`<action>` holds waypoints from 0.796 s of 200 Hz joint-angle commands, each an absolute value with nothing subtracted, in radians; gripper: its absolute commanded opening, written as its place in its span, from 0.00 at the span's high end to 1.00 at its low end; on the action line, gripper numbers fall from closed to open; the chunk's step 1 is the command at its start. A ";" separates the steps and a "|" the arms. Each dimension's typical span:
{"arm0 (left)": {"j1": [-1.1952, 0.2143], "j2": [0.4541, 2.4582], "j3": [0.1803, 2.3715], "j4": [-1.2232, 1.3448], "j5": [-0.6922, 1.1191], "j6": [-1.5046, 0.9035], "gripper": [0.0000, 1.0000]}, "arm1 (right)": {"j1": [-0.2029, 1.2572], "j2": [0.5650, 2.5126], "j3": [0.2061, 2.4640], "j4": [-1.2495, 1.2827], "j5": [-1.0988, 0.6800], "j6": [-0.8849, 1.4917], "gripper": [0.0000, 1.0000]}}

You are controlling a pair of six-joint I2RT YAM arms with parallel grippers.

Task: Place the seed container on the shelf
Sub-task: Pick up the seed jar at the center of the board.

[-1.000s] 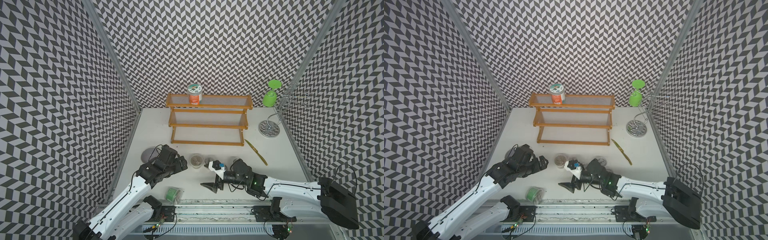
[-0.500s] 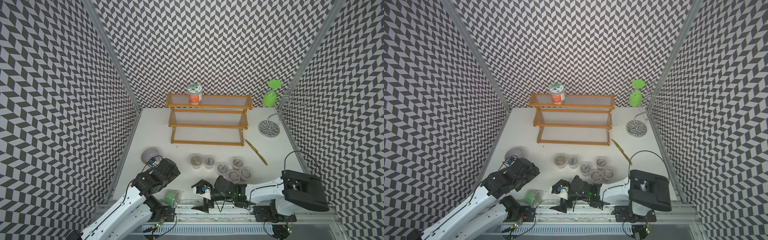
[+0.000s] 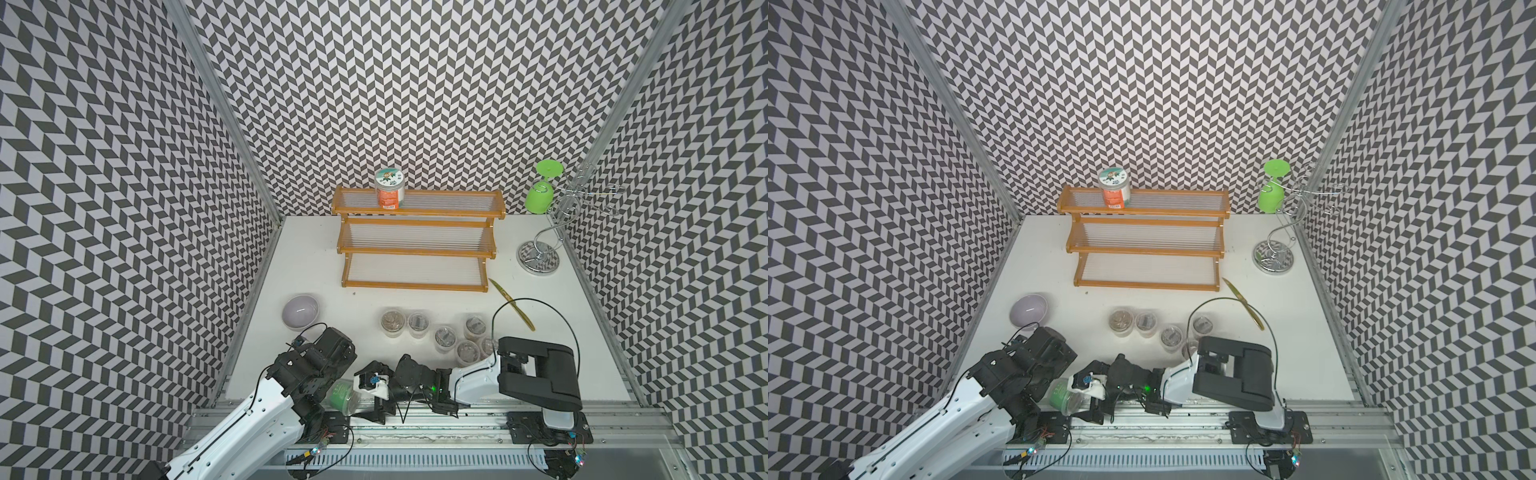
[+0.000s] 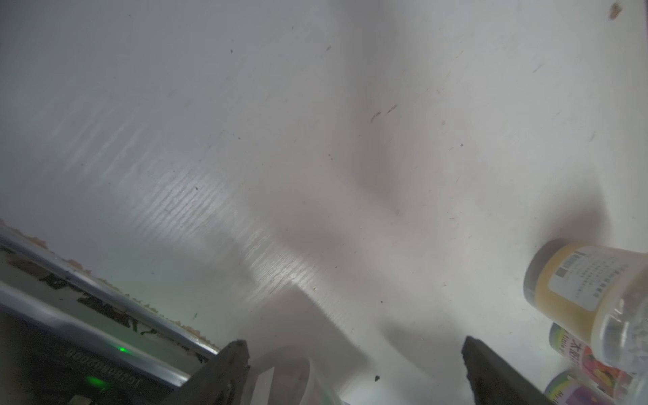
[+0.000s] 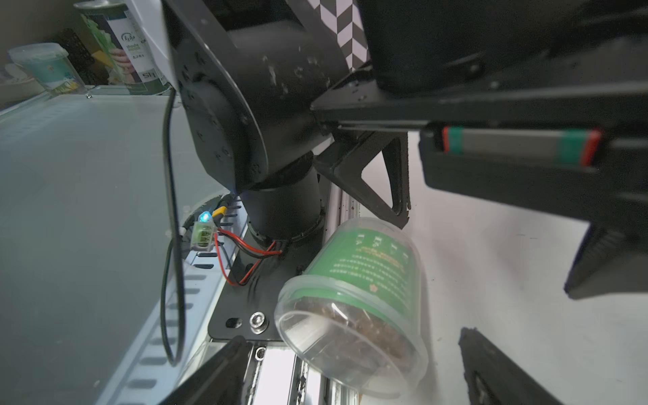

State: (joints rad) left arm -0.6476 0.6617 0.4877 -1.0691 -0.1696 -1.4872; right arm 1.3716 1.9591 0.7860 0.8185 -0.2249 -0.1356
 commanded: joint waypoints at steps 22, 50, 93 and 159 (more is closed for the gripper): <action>-0.652 0.669 0.478 -1.050 -0.168 -1.500 0.00 | 1.331 2.032 0.818 0.938 -0.285 -0.126 0.05; -0.652 0.671 0.451 -0.973 -0.109 -1.462 0.01 | 1.297 2.092 0.836 0.996 -0.380 -0.111 0.05; -0.652 0.674 0.447 -0.916 -0.058 -1.425 0.04 | 1.297 2.151 0.815 1.156 -0.370 -0.040 0.04; -0.652 0.717 0.409 -0.760 0.006 -1.332 0.08 | 1.293 2.187 0.819 1.175 -0.390 -0.063 0.07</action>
